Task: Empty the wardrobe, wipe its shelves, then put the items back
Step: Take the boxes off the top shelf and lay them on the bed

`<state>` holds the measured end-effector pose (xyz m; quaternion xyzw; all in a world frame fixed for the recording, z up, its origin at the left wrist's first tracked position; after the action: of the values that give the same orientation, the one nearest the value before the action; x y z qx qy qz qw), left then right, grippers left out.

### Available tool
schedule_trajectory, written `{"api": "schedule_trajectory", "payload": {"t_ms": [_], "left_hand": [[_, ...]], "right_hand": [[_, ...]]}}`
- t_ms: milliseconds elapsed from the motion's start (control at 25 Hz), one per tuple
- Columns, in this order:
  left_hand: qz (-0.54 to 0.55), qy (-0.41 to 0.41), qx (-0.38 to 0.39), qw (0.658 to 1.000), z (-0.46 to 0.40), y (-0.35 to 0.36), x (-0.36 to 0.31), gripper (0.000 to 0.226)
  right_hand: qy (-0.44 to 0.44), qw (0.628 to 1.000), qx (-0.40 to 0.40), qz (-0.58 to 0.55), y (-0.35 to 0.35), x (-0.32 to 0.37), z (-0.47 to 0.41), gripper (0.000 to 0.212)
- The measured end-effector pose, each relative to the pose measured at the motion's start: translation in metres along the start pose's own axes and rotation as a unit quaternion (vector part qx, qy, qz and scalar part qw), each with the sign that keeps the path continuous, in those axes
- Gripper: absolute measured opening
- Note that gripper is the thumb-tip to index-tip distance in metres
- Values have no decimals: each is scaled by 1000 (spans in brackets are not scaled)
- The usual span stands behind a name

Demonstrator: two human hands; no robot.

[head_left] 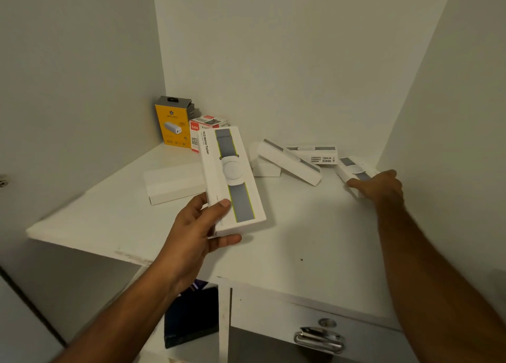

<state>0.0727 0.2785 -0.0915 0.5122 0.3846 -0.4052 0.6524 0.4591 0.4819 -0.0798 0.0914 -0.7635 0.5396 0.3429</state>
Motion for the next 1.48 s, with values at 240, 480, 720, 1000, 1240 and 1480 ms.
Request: {"api": "schedule_trajectory", "payload": {"t_ms": [240,480,720,1000,1240,1480], "left_hand": [[-7,3,7,1000,59,-30,9,44],[-11,18,-50,999,200,-125,38,48],[36,9,-211,977,408,-239,100,62],[199,34,-545,814,643,-316,192,60],[373,67,-754,537,777,-300,307,44],[466,72,-849,238,876,-219,419,41]], "right_hand": [[-125,981,-115,-90,-83,24,96,95],[-241,849,104,-459,-66,96,328,96],[-239,734,345,-534,28,129,569,81],[-255,571,640,-445,94,147,823,81],[-234,403,843,-269,126,111,1016,22],[-280,254,924,-49,117,21,1164,27]]}}
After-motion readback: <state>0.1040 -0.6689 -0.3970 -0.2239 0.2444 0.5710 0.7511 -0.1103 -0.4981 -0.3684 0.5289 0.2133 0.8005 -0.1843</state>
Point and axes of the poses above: each hand's wrist, its own z-axis away from the middle knuckle, its own y-axis out of the palm, x = y × z, the point moved 7 cm from there along -z, towards the middle knuckle, and after that the axes turned 13 degrees about -y, right-handed, at the moved point
